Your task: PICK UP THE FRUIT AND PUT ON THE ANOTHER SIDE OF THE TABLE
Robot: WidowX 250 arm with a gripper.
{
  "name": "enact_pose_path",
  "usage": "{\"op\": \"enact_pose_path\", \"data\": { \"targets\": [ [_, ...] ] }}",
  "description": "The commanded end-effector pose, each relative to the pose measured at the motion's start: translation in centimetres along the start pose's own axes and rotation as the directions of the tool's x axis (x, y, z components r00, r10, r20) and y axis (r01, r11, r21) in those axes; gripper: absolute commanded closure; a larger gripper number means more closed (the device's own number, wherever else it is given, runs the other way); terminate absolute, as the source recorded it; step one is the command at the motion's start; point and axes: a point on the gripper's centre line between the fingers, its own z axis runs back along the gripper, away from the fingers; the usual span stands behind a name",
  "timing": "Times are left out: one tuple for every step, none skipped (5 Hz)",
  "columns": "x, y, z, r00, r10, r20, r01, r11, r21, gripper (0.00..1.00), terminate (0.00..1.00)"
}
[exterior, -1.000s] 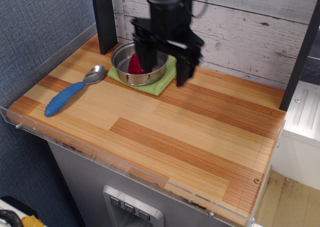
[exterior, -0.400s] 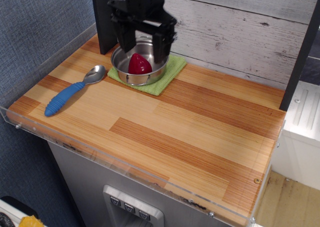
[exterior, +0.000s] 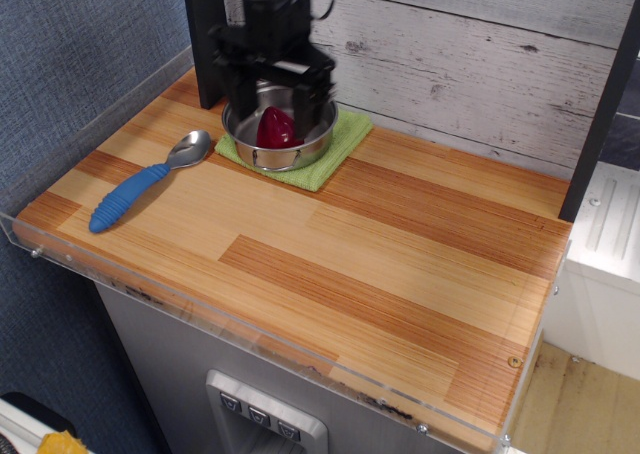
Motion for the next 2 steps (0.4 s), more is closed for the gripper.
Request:
{"op": "enact_pose_path", "data": {
  "targets": [
    [1.3, 2.3, -0.7, 0.999, 0.036, 0.015, -0.036, 0.999, 0.025, 0.00, 0.00],
    [1.5, 2.3, -1.9, 0.999, 0.040, 0.010, -0.040, 0.999, 0.002, 0.00, 0.00]
  ]
}}
